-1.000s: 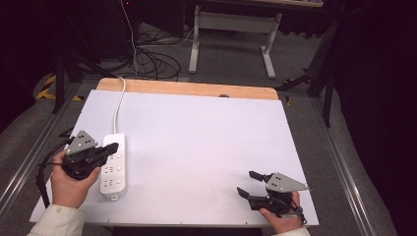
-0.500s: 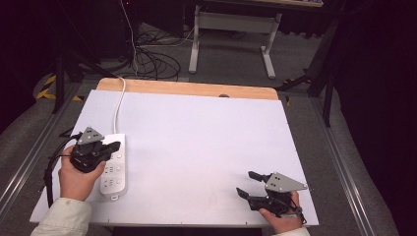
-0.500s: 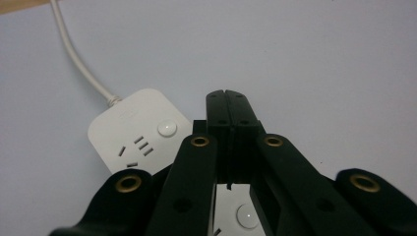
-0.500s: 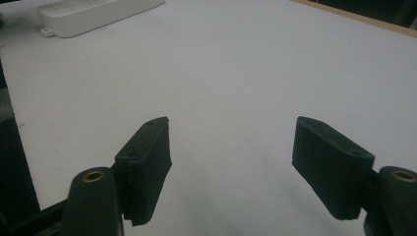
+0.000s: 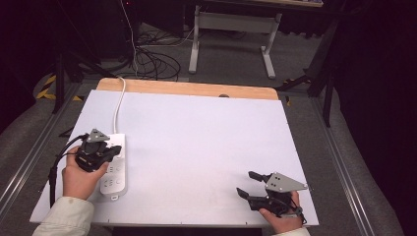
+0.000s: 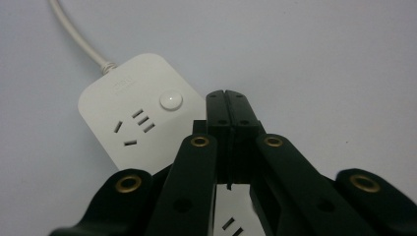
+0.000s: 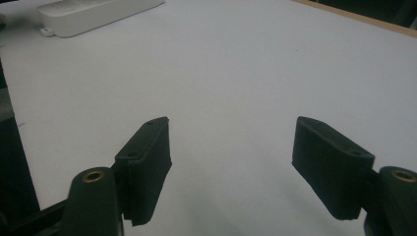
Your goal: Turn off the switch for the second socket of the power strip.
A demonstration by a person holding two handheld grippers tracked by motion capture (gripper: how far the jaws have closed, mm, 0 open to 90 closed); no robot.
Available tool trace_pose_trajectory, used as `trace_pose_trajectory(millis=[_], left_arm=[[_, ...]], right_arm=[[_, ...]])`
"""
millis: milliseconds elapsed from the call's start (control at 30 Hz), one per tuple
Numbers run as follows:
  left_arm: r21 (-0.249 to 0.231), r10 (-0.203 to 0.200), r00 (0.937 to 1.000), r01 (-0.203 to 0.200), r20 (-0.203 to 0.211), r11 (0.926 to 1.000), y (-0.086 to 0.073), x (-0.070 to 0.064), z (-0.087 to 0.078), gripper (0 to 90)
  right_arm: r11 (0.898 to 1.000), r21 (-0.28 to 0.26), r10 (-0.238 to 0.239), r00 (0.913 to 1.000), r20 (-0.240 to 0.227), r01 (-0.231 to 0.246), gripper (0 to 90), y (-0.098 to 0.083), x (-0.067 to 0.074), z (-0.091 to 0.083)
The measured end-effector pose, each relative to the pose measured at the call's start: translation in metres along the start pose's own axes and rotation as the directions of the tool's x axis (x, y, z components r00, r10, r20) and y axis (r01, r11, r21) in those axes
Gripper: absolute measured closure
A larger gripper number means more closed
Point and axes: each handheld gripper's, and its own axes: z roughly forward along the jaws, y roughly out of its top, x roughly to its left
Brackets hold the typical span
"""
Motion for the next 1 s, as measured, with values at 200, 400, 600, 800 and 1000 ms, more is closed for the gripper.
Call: trace_pose_trajectory(millis=[200, 400, 600, 800, 1000], left_arm=[[0.048, 0.01, 0.9996, -0.009, -0.026, 0.9988, 0.0, 0.001, 0.005, 89.7], [0.068, 0.0, 0.9998, 0.002, -0.022, 0.9977, -0.001, 0.002, 0.008, 89.7], [0.088, 0.001, 0.9999, 0.0, -0.012, 0.9961, 0.0, 0.001, 0.012, 89.7], [0.096, 0.002, 0.9999, -0.001, -0.017, 0.9954, 0.0, 0.002, 0.012, 89.7], [0.087, -0.006, 1.0, 0.006, -0.002, 0.9962, -0.002, 0.003, 0.013, 89.7]], right_arm=[[1.0, 0.001, 0.001, 1.0, 0.0, -0.001, 31.2, 0.0, 0.0, 0.0], [1.0, 0.002, 0.0, 1.0, 0.0, 0.0, 31.2, 0.0, 0.0, 0.0], [1.0, 0.003, 0.0, 1.0, -0.001, 0.0, 31.2, 0.0, 0.0, 0.0], [1.0, 0.003, 0.001, 1.0, -0.002, 0.0, 31.2, 0.0, 0.0, 0.0], [1.0, 0.0, 0.002, 1.0, -0.002, -0.002, 31.2, 0.0, 0.0, 0.0]])
